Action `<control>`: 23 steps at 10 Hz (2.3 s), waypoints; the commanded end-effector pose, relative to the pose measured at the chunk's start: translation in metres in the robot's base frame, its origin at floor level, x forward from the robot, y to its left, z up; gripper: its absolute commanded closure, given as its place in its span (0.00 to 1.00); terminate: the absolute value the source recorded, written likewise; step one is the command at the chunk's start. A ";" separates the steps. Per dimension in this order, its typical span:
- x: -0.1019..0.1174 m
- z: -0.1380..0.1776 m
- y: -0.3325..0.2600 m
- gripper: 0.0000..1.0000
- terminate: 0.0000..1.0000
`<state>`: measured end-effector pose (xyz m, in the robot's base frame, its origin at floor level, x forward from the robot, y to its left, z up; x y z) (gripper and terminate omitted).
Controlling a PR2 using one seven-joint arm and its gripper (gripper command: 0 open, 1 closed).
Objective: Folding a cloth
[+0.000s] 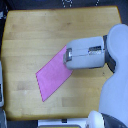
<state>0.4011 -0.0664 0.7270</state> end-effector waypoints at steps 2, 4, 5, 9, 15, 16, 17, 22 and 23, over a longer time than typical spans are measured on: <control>0.002 0.014 -0.010 1.00 0.00; 0.005 0.021 -0.008 1.00 0.00; 0.006 0.030 -0.004 1.00 0.00; -0.014 0.065 0.019 1.00 0.00; -0.073 0.069 0.118 1.00 0.00; -0.069 0.063 0.133 1.00 0.00; -0.072 0.060 0.147 1.00 0.00; -0.079 0.052 0.211 1.00 0.00; -0.092 0.056 0.232 1.00 0.00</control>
<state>0.3217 0.1067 0.7834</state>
